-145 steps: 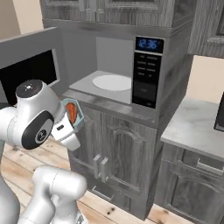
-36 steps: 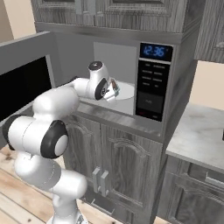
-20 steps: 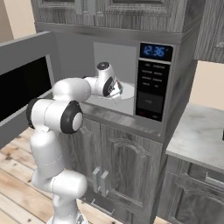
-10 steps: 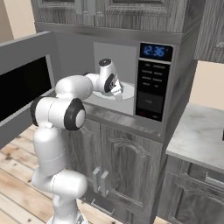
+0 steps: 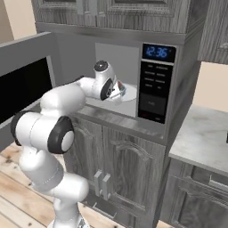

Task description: Place the tupperware containing the shrimp and sweet potato meal in the microwave. Close the microwave door and press the start button to reheat the meal.

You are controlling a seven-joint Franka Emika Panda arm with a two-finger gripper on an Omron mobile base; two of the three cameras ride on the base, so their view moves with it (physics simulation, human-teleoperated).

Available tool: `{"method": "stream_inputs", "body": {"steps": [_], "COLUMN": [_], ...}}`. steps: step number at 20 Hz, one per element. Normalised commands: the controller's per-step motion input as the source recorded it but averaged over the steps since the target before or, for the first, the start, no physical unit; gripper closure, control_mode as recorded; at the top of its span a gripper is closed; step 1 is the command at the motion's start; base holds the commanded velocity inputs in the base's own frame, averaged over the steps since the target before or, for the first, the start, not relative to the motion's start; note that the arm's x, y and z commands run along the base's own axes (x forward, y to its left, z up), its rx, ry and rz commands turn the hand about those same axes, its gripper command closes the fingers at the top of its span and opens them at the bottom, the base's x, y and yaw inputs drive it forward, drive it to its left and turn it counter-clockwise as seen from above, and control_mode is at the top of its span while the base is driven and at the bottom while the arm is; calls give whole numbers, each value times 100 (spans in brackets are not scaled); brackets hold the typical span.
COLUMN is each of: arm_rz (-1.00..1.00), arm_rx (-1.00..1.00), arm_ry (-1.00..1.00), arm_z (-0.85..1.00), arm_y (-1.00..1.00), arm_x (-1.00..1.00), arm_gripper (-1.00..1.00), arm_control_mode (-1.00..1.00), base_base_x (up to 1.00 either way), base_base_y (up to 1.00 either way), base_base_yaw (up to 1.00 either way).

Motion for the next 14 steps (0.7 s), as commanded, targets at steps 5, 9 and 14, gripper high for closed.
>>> {"method": "stream_inputs", "body": {"steps": [5,9,14], "arm_rz": [1,10,22], "arm_rx": [0,-6,-19], "arm_ry": [-17,-13,-3], "arm_z": [50,47,61], "arm_y": [0,0,2], "arm_x": [-100,-100,-100], "arm_gripper": [-100,-100,-100], "arm_control_mode": [-100,-100,-100], "base_base_x": [0,0,0], "base_base_y": [0,0,0], "base_base_yaw": [0,0,0]}}
